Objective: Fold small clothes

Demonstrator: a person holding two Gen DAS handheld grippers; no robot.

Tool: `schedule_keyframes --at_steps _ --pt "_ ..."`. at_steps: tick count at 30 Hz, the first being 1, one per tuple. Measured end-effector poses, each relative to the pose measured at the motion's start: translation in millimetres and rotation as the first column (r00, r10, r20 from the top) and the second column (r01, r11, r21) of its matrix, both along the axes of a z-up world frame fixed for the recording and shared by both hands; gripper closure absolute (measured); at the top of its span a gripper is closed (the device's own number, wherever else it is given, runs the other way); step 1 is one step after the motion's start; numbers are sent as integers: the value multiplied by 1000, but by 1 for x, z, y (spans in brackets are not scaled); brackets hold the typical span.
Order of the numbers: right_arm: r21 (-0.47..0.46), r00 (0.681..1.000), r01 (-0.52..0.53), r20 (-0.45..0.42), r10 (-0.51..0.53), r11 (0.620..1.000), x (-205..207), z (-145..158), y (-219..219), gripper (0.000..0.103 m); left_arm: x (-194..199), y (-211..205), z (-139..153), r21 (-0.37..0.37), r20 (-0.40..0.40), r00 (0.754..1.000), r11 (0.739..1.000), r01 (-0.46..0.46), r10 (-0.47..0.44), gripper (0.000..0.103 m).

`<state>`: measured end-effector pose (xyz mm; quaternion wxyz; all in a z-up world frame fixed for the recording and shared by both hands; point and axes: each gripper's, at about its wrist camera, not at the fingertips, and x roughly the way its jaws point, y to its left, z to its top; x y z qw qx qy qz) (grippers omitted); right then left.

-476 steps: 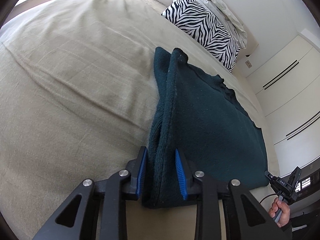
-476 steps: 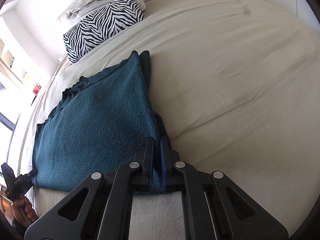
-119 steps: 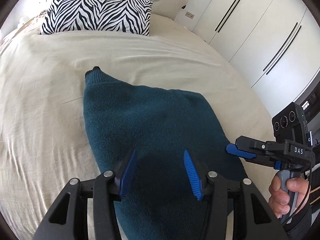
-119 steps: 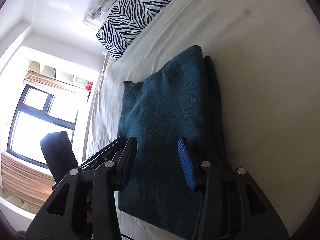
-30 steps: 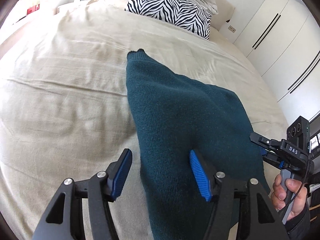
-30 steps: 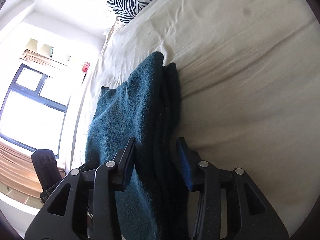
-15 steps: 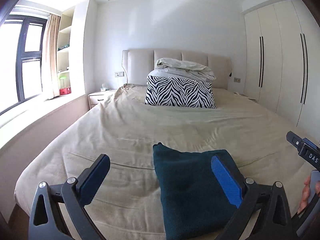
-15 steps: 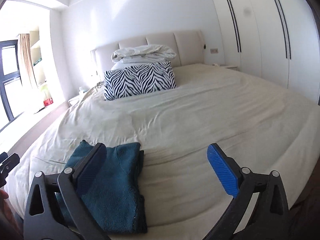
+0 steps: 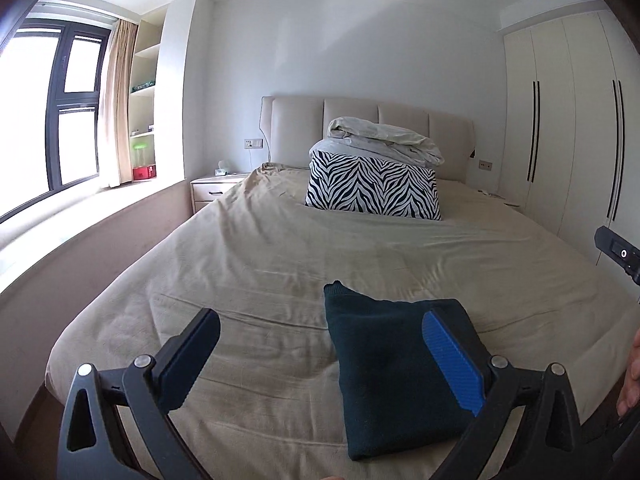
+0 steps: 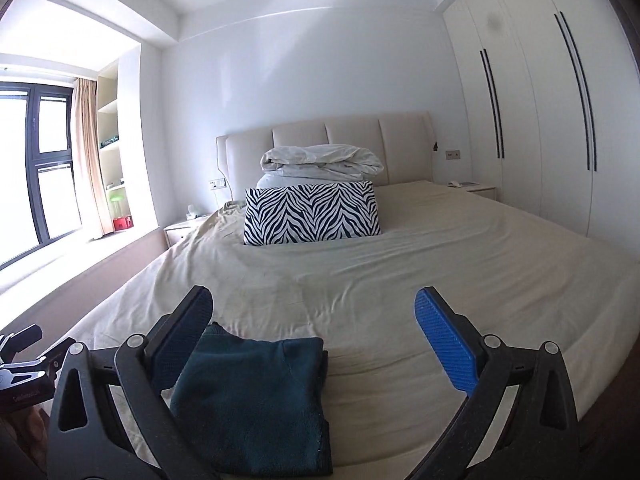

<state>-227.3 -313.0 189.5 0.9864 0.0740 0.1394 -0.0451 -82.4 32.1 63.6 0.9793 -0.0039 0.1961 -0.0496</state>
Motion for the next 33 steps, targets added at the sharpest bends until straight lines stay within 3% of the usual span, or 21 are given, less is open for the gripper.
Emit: schedule_keyframes --at_steps 2,4,10,14,19,33 --pt "-11 999 -8 -38 8 1000 0 -7 7 0 3 0 -8 0 -33 999 1000 2 -2 0" --pt "-23 992 -5 -129 2 1000 9 -21 12 0 8 -1 -17 0 -89 996 1000 6 -6 0" --pt "44 931 9 -364 7 999 37 -73 6 0 16 -10 -47 -38 -236 970 998 46 -54 0" --pt "31 889 37 -458 -19 999 48 -101 4 0 19 -21 -69 44 -311 950 999 27 -12 0" --pt "31 858 39 -513 -17 999 56 -127 3 0 23 -22 -87 54 -375 927 998 16 5 0" --pt "23 818 -43 -573 49 999 66 -152 19 0 30 -17 -104 50 -432 901 999 3 19 0"
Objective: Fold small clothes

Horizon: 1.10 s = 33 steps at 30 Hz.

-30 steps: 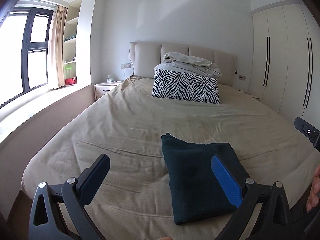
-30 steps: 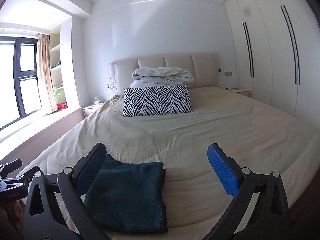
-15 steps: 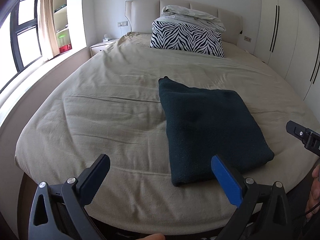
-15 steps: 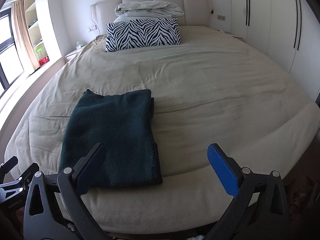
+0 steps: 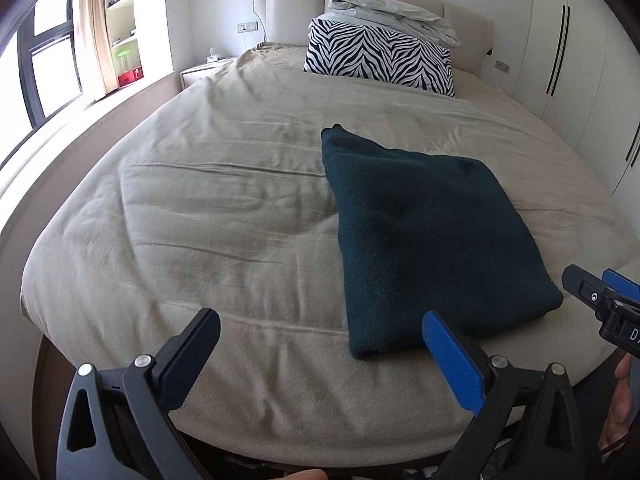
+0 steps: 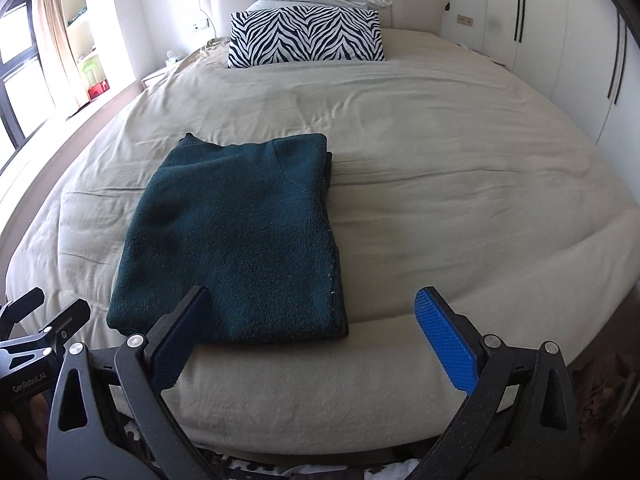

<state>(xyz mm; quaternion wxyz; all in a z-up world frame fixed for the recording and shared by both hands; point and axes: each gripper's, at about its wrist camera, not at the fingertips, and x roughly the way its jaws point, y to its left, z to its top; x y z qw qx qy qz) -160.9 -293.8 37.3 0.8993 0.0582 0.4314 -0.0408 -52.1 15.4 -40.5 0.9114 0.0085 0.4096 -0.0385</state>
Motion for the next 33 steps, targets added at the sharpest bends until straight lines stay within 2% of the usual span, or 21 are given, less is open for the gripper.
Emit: schedule_keyframes --at_steps 33 --pt "1 998 -22 -56 22 1000 5 -19 16 0 2 3 -12 4 -32 999 1000 -26 26 0"
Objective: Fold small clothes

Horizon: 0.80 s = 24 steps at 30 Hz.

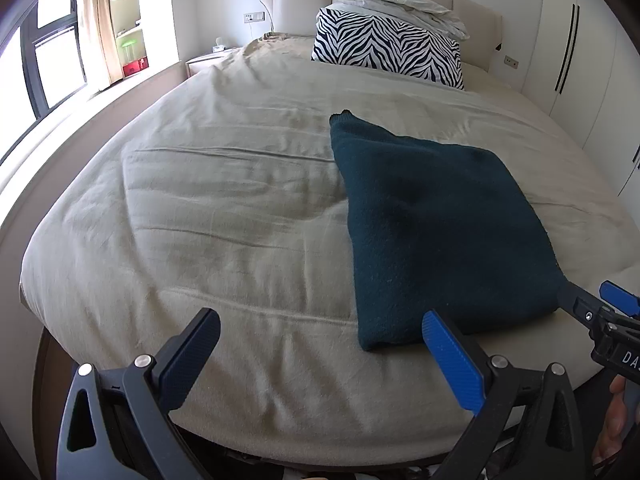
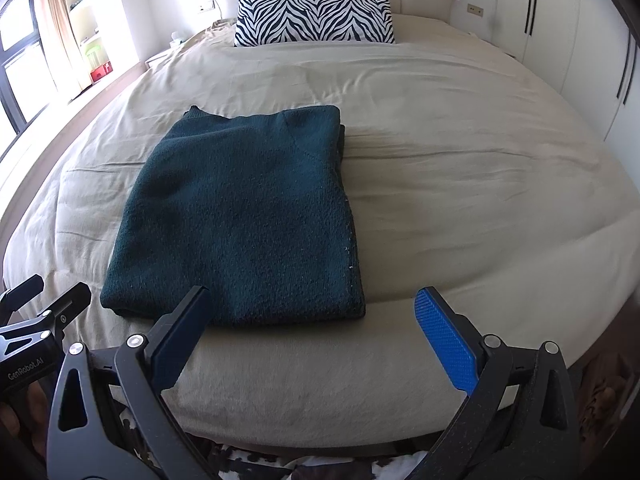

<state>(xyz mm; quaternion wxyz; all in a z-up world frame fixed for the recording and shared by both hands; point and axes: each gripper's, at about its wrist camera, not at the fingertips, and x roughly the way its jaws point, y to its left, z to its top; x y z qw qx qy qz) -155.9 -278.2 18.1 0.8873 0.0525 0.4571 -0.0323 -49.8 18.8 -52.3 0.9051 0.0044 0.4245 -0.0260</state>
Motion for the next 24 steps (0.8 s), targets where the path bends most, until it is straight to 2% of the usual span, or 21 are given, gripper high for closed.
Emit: schedule_keyframes --at_steps 24 --pt "1 1000 1 -6 -1 1000 -1 -5 3 0 -1 2 -2 -4 -6 1000 1000 -7 7 0"
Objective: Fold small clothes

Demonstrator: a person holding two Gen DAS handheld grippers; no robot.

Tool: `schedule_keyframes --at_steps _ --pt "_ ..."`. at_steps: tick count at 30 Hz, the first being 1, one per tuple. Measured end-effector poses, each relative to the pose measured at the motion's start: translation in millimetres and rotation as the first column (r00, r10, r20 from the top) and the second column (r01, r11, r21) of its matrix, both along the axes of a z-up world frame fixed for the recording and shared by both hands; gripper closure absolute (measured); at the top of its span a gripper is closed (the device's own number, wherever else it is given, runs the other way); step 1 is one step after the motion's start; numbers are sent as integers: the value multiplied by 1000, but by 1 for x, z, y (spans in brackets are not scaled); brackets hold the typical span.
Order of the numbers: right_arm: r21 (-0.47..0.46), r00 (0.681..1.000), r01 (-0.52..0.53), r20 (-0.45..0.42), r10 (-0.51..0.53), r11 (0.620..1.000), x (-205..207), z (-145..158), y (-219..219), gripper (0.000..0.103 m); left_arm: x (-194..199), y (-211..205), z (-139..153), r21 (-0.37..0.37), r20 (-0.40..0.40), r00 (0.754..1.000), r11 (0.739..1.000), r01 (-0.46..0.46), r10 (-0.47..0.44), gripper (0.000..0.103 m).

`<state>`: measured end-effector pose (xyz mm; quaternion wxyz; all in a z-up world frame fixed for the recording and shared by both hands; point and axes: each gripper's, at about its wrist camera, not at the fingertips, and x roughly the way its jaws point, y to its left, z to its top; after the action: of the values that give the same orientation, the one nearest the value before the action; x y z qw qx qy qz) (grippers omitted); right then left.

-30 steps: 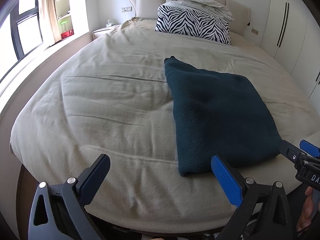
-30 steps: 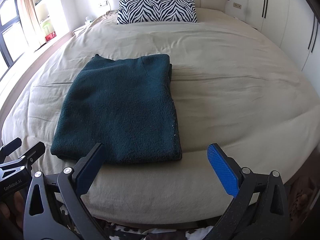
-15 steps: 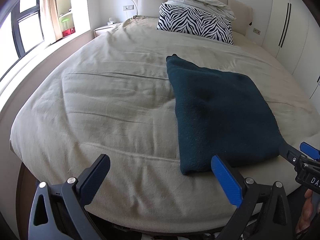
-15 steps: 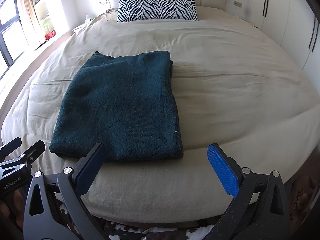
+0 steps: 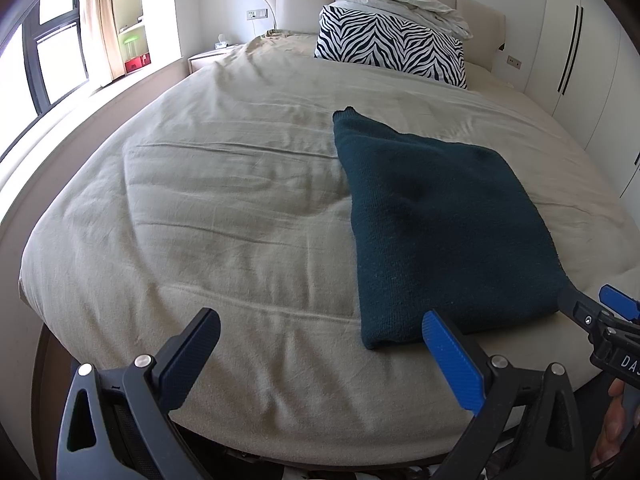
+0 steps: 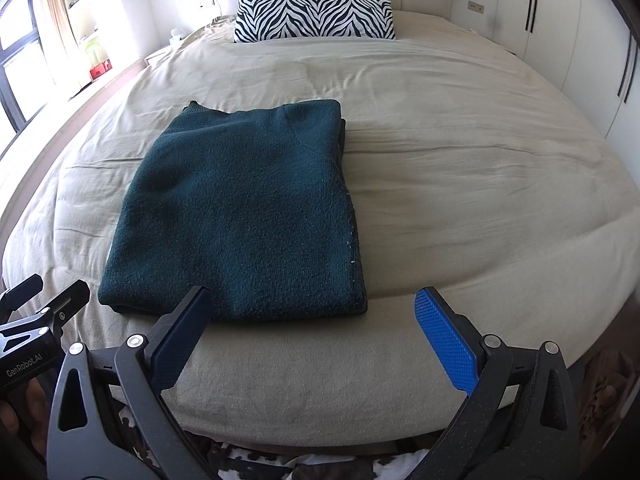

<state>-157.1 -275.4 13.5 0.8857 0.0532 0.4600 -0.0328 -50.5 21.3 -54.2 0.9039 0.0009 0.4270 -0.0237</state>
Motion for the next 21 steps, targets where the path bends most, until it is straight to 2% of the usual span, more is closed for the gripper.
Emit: schedule_keyframes --at_steps 21 --pt "3 1000 -2 -2 2 1000 -1 -3 1 0 1 0 -2 2 -11 1000 1000 1 -1 0"
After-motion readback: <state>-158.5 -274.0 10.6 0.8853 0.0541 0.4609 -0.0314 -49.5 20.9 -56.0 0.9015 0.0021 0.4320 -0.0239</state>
